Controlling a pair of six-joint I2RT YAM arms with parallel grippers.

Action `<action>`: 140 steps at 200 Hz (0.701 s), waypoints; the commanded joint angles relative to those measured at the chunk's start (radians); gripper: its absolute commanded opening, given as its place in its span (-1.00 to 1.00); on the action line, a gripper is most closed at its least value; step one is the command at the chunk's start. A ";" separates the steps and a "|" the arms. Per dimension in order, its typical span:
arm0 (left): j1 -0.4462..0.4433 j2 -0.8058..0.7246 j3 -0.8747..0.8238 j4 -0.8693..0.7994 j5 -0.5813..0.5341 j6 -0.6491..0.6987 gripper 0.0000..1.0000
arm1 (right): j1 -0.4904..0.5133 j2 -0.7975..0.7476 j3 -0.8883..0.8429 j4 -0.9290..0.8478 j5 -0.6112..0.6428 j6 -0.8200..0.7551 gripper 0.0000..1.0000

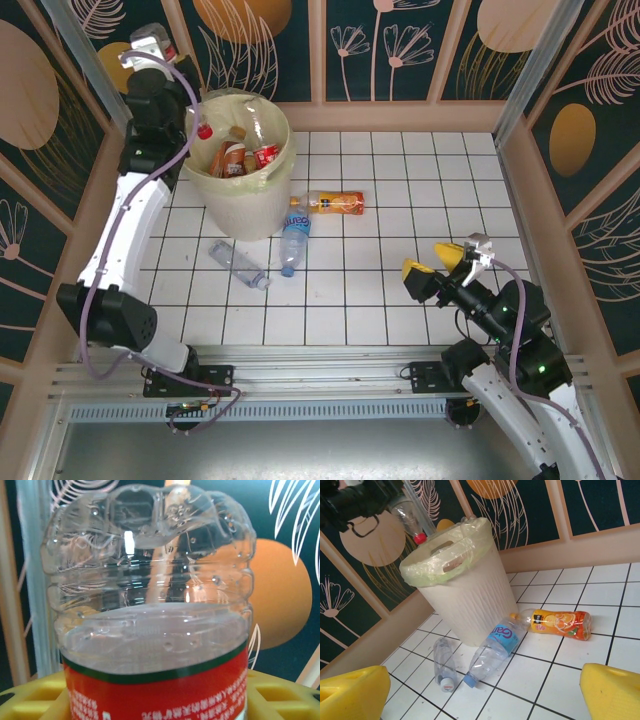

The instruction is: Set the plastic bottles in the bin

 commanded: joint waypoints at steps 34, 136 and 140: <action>-0.050 0.086 -0.044 0.143 -0.006 0.027 0.18 | -0.002 -0.012 -0.010 0.010 0.025 0.013 0.95; -0.071 0.254 -0.123 0.228 -0.042 -0.061 0.18 | -0.002 -0.012 -0.013 0.014 0.011 0.008 0.95; -0.072 0.257 -0.126 0.230 -0.041 -0.065 0.18 | -0.002 -0.012 -0.013 0.014 0.009 0.007 0.95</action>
